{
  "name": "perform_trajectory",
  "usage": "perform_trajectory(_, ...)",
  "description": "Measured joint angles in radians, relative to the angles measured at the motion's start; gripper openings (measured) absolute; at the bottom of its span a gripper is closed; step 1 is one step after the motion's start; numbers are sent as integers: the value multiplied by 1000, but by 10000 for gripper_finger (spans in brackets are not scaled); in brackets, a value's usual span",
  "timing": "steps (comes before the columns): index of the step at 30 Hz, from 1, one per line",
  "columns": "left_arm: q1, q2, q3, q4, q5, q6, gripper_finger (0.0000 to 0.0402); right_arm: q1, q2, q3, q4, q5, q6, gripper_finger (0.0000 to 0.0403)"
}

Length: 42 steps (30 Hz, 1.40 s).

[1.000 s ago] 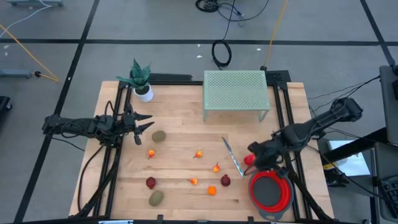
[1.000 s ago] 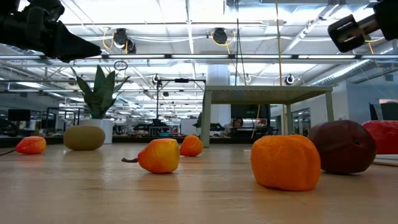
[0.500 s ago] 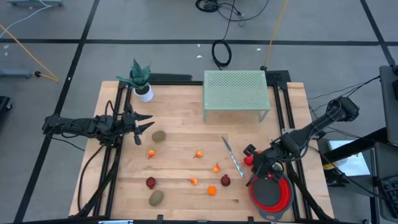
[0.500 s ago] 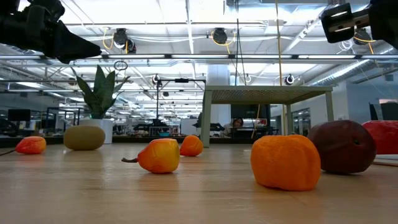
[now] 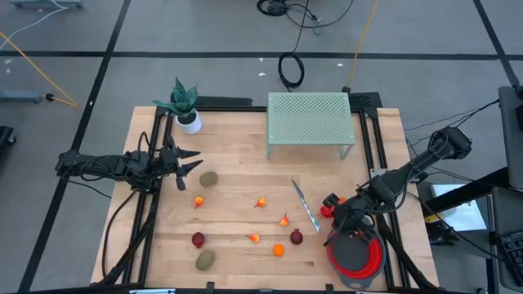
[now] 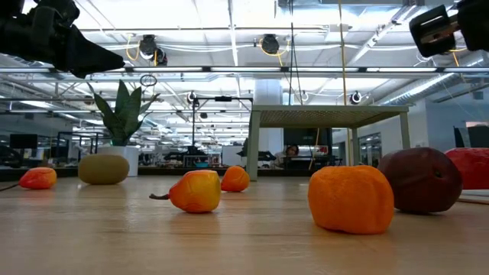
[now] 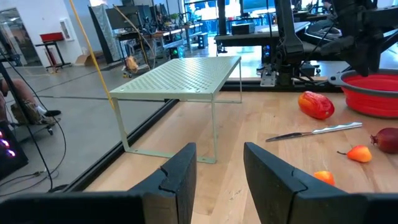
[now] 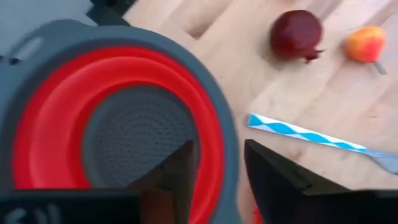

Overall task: Pick & Place Fruit
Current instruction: Put the red basket on the shelf

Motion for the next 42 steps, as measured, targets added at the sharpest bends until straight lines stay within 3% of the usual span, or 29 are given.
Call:
perform_trajectory(9, 0, 0, 0, 0, 1, 0, 134, 0, 48, 0, 1, 3, -48, 197)
perform_trajectory(28, 0, 0, 0, 0, 2, 0, 134, -4, 216, 0, 25, 30, -134, 191)
perform_trajectory(33, 0, 0, 0, 0, 2, 0, 134, -4, 260, 0, 29, 30, -133, 164)
perform_trajectory(42, 0, 0, 0, 0, 2, 0, 134, -4, 253, -1, 21, 35, -131, 66)
